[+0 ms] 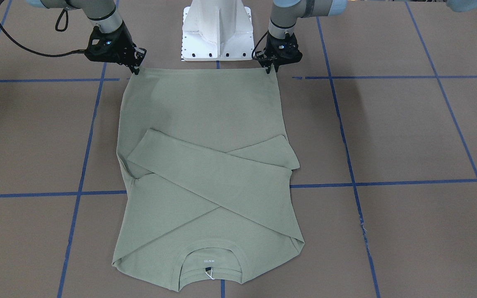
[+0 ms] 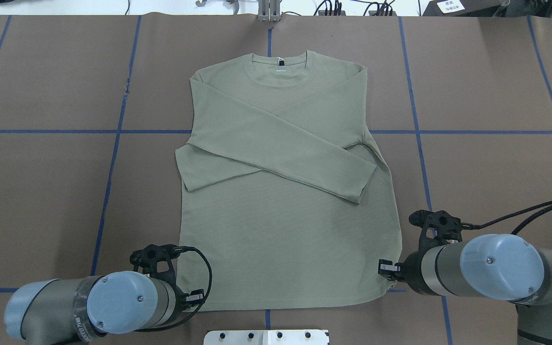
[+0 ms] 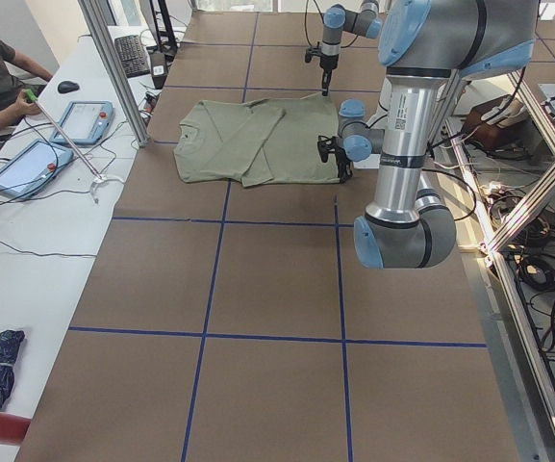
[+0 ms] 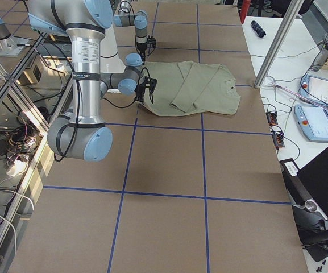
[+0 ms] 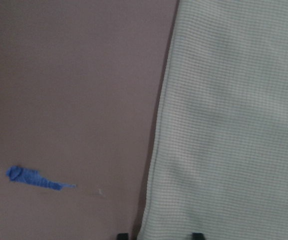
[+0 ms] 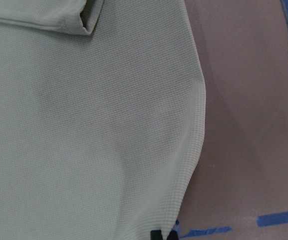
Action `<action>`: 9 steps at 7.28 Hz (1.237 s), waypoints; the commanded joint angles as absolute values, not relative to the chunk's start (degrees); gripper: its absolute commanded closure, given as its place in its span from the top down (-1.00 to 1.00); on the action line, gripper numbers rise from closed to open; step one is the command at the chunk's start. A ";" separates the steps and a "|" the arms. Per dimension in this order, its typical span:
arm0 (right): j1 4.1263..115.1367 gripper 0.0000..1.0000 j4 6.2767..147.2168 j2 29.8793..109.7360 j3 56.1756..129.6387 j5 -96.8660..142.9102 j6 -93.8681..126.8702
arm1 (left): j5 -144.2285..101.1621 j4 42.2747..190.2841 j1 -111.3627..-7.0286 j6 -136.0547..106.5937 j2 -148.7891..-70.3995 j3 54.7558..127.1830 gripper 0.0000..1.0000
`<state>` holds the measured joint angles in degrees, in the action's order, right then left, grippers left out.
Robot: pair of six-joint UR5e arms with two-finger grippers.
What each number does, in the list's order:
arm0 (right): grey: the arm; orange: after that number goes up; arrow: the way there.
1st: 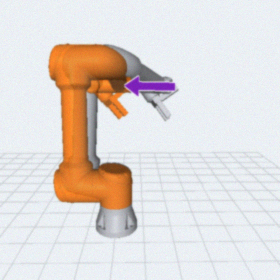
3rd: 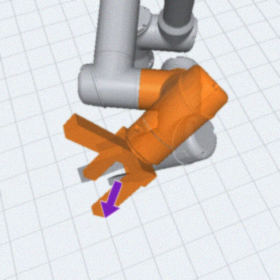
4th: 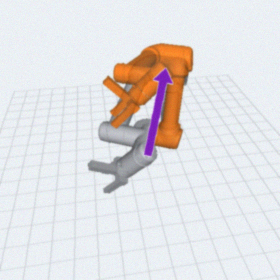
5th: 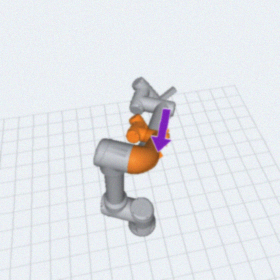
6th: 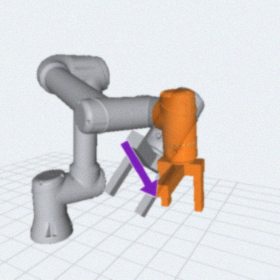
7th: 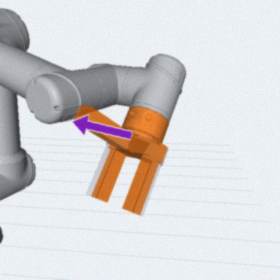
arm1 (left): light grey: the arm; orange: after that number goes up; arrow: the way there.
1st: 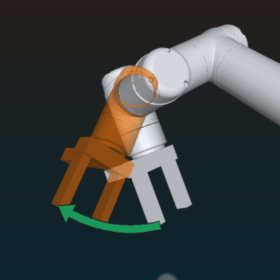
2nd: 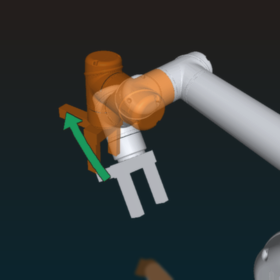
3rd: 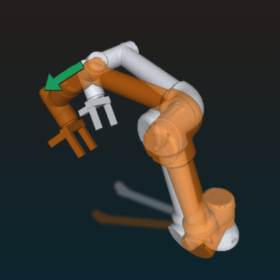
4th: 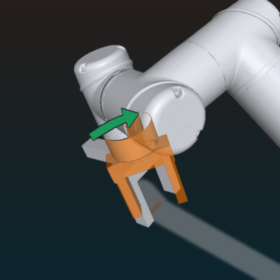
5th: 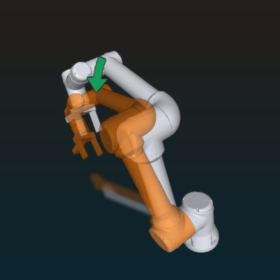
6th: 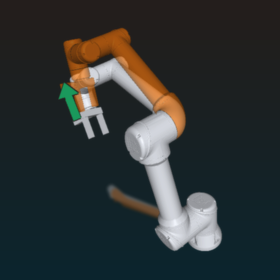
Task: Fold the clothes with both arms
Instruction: 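Close both grippers on the hem corners nearest the robot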
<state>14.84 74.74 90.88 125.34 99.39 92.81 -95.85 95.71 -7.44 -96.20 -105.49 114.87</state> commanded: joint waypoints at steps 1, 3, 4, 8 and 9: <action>15.20 -1.00 74.79 91.14 125.42 99.58 92.81 | -95.89 95.71 -7.38 -96.33 -105.73 115.05 -0.89; 16.60 -1.00 74.71 91.40 125.68 100.71 92.81 | -96.06 95.71 -7.38 -96.33 -106.34 116.01 -1.00; 17.48 -1.00 74.71 91.84 126.73 102.20 92.73 | -96.24 95.63 -7.73 -96.15 -105.65 118.19 -1.00; 18.63 -1.00 74.88 98.07 134.10 107.57 92.72 | -96.15 92.40 -7.30 -95.54 -101.25 127.68 -1.00; 18.72 -1.00 74.88 98.78 135.86 110.80 92.72 | -96.07 88.98 -3.38 -95.54 -101.51 131.88 -1.00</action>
